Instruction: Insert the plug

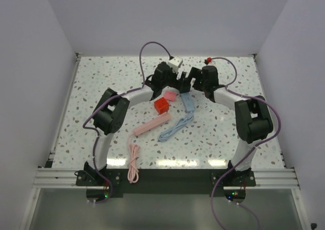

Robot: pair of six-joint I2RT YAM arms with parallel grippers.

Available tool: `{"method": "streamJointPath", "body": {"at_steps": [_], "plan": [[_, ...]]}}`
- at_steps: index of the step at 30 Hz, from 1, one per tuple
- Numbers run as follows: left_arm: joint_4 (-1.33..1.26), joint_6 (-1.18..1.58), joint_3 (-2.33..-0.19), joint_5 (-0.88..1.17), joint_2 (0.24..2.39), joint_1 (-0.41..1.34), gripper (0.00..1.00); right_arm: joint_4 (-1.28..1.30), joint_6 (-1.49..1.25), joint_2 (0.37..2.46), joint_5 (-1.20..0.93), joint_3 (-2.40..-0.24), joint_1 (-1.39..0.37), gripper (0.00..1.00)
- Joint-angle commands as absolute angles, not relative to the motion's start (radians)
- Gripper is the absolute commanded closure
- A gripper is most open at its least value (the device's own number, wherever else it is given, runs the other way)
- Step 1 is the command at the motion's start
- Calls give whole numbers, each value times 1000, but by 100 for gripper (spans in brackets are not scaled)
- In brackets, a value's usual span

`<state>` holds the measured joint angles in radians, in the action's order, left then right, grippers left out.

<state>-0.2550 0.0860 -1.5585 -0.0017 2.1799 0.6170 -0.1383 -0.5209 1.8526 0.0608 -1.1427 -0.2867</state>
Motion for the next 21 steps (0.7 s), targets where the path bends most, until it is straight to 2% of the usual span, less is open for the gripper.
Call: {"method": "streamJointPath", "body": {"at_steps": [1,8,14,21], "plan": [[-198,58,-1517,3,2172,643,2,98,-434,1908,81,-1094,-298,5],[-213,25,-1508,-52,2024,637,0,87,-413,1821,6,-1157,-298,2],[-248,48,-1444,-44,1883,566,0,71,-402,1697,2,-1143,-296,1],[-325,29,-1206,-93,1724,517,0,55,-348,1523,-26,-1011,-322,1]]}}
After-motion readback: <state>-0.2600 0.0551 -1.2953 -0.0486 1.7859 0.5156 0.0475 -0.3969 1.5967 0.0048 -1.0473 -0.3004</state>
